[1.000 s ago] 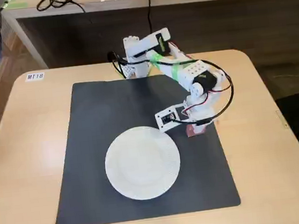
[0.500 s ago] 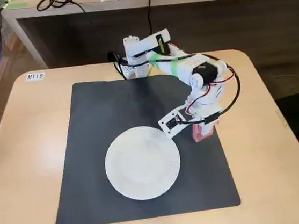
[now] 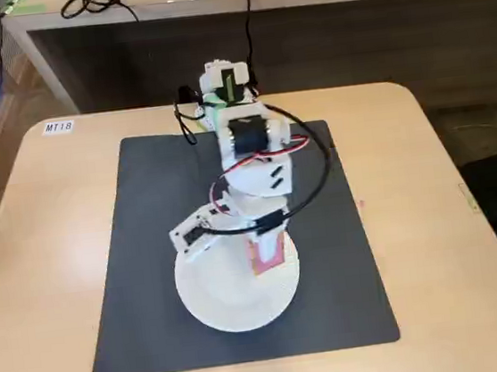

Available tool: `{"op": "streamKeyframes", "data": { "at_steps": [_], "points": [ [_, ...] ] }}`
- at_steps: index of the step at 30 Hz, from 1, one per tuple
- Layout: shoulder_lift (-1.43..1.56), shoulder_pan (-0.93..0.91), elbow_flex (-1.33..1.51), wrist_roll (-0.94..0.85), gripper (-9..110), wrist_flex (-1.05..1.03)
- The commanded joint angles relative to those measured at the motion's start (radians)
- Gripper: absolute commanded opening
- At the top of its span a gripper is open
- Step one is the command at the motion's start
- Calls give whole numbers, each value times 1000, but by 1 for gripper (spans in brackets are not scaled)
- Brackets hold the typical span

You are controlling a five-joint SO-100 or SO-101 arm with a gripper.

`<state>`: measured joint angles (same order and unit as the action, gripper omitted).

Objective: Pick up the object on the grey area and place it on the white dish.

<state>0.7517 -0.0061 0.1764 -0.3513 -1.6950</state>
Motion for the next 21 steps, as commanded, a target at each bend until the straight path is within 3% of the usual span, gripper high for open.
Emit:
{"op": "streamKeyframes", "data": {
  "at_steps": [1,21],
  "points": [
    [18,-34,-44,-26,0,0],
    [-112,-8,37,-48,0,-2]
  ]
}}
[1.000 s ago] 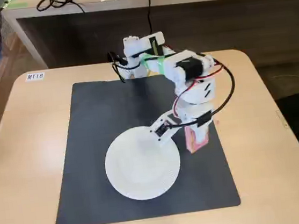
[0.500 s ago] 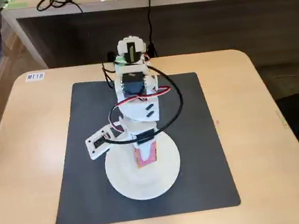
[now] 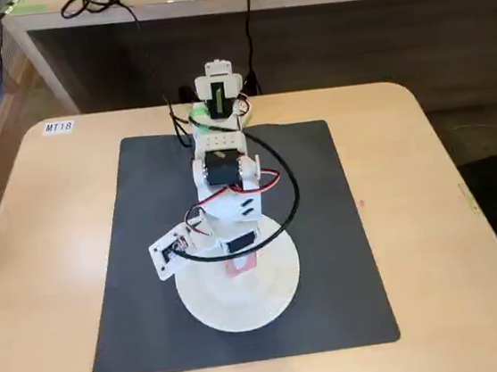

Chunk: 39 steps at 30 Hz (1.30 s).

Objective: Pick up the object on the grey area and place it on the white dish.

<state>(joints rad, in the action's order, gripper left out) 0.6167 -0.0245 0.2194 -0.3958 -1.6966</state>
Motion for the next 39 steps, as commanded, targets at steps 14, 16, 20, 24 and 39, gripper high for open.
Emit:
{"op": "streamKeyframes", "data": {
  "at_steps": [14,16,20,24,39],
  "points": [
    [-5,8,-15,3,19,0],
    [3,8,-15,3,21,0],
    [14,9,-8,-2,27,0],
    [23,11,-8,-11,34,-2],
    [175,5,144,-14,45,-3]
  ]
}}
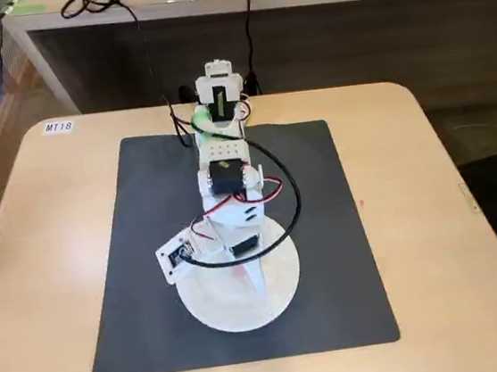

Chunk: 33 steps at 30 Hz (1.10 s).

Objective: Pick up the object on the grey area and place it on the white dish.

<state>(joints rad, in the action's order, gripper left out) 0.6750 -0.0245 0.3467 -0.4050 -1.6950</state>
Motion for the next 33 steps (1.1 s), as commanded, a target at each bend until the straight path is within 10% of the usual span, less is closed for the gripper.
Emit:
{"op": "streamKeyframes", "data": {
  "at_steps": [1,12,19,23,33],
  "points": [
    [132,5,25,-3,46,-5],
    [434,5,71,97,45,-5],
    [782,14,124,244,0,-5],
    [920,-3,193,278,0,-3],
    [1560,-28,1005,413,0,281]
  ]
}}
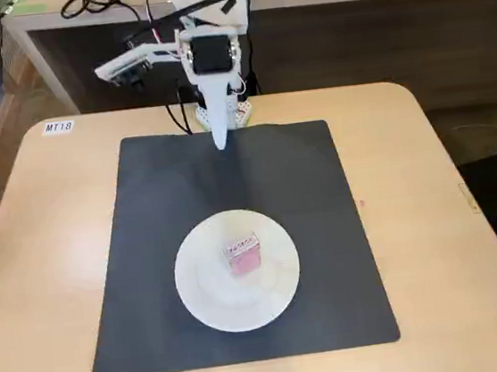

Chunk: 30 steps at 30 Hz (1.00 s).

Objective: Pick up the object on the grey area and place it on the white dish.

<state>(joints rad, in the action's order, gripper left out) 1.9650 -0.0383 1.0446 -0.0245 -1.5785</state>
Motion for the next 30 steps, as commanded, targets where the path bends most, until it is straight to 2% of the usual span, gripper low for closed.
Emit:
{"op": "streamKeyframes", "data": {
  "at_steps": [1,3,11,24,30],
  "points": [
    [373,-17,443,44,0,238],
    [528,-20,646,64,0,330],
    [928,-9,1186,26,0,466],
    [1388,9,1772,-3,0,413],
    [1387,67,1922,-17,0,460]
  ]
}}
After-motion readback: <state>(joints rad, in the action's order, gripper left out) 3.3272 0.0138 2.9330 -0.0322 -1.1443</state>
